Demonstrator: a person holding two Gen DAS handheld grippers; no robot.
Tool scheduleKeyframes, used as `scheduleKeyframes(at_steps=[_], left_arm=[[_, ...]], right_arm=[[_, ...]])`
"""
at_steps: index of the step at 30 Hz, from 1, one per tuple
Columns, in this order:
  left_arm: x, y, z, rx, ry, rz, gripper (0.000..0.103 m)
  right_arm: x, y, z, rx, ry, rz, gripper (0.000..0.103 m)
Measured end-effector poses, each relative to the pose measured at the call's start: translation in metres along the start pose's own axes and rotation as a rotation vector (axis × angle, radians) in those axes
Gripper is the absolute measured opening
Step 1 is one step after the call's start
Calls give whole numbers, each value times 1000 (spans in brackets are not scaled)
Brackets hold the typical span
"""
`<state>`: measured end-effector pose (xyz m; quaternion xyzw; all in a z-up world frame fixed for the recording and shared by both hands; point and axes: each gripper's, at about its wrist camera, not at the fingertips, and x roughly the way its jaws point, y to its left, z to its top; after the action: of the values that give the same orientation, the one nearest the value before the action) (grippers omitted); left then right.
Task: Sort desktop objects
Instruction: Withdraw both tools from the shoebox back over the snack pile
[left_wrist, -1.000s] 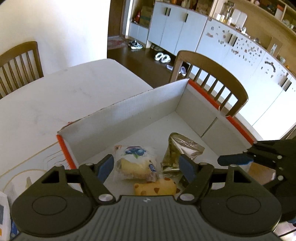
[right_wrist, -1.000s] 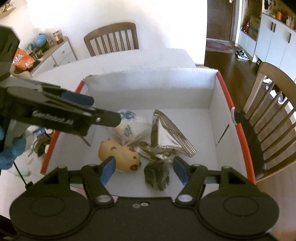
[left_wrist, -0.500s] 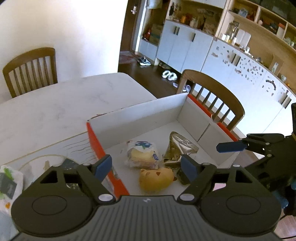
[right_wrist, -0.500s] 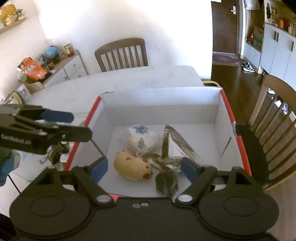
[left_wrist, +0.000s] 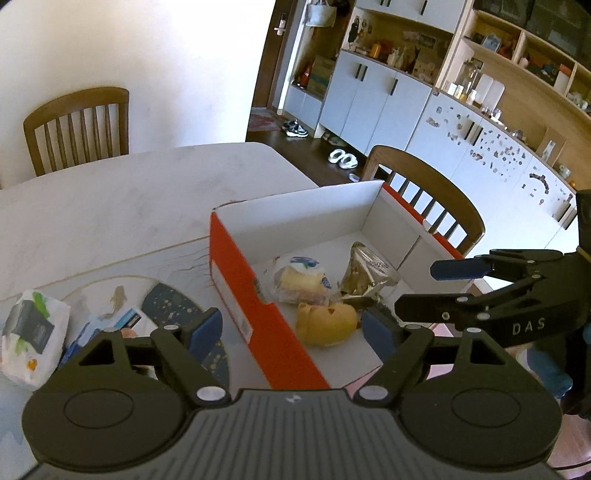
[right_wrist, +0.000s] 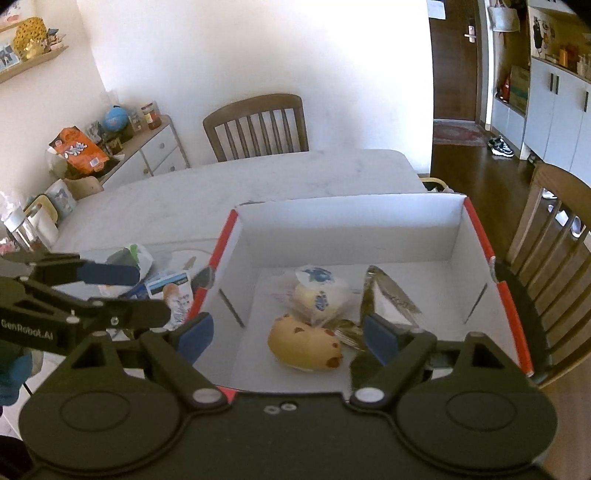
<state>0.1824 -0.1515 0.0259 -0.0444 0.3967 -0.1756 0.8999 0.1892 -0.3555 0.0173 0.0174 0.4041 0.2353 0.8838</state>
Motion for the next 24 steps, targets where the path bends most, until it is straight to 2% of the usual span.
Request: scheduleKeyframes(at_steps=[9,14,24], left_arm=[[-25,33,-13,32,-20,-24,83],[-37,54,-22,41,-21,-22,83],[-58,109,-36,8,-30,-4,92]], right_arm=[[3,43,-5,43,-12,-48,89],[6,77,-8,17,-29,-43,89],[18,132,-10,-14,-33,-29,90]])
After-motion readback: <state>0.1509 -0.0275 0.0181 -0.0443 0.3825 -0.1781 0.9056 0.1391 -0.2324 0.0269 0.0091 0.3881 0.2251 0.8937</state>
